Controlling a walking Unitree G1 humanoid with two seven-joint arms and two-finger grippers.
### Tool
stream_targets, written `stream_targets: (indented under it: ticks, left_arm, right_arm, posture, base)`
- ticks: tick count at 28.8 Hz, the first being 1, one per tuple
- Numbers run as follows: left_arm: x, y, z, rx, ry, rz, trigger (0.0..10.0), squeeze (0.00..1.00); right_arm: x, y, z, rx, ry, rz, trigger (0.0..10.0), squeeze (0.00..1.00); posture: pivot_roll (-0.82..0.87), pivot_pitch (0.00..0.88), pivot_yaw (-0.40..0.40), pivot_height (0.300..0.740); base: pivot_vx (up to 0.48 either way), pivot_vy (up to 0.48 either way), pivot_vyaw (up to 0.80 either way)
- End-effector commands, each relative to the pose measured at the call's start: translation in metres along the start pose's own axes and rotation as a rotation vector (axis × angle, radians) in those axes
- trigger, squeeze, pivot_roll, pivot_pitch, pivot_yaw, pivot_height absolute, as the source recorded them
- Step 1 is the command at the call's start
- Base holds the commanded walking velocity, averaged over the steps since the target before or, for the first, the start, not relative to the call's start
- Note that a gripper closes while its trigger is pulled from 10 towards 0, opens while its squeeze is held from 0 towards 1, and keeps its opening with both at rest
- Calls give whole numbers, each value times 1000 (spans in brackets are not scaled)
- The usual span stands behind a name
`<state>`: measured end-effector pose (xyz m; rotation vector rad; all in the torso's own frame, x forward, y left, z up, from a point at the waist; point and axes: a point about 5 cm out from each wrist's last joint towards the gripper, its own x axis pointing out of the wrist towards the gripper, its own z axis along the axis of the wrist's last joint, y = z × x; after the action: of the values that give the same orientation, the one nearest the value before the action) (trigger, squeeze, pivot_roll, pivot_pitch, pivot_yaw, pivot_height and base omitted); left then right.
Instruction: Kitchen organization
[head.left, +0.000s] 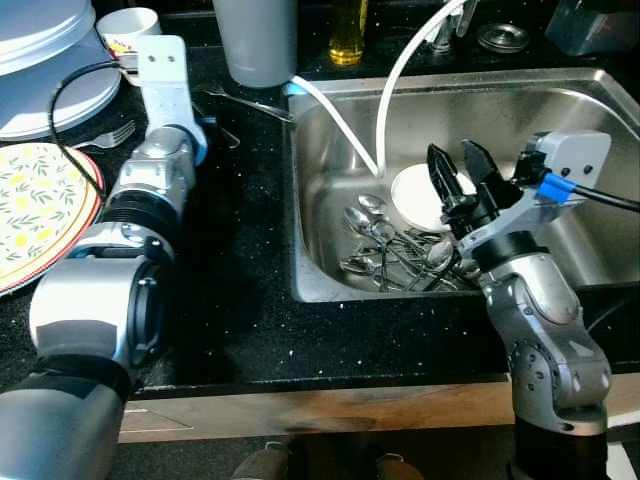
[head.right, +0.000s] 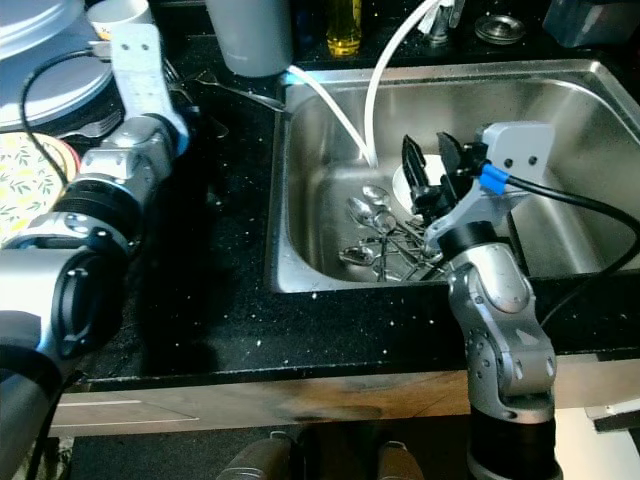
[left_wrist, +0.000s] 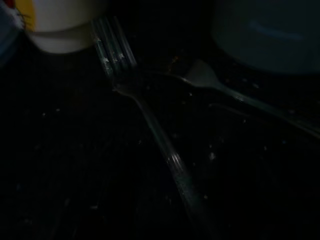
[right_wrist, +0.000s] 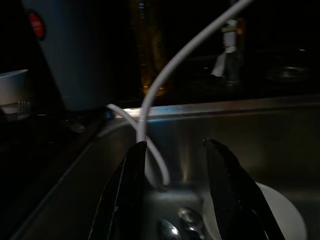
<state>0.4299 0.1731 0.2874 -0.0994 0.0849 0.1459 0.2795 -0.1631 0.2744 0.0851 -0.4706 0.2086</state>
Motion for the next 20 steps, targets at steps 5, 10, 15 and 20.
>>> stream_targets:
  ticks: [5, 10, 15, 20]
  left_arm:
    - [0, 22, -36, -42, 186, 97, 2078, 0]
    - [-1, 37, -39, -43, 211, 185, 0, 0]
    - [-2, 44, -46, -74, 244, 246, 0, 0]
    - [-3, 44, -54, -76, 269, 257, 0, 0]
  right_arm:
    - [-1, 1, -2, 5, 11, 2, 10000, 0]
    - [3, 0, -3, 12, 9, 8, 10000, 0]
    - [8, 0, -4, 15, 7, 24, 10000, 0]
    - [11, 1, -4, 17, 5, 34, 10000, 0]
  posture:
    - [-7, 247, 122, 740]
    - [10, 231, 114, 740]
    - [28, 210, 95, 740]
    - [29, 205, 90, 740]
  base:
    - [0, 0, 0]
    - [0, 0, 0]
    - [0, 0, 0]
    - [0, 0, 0]
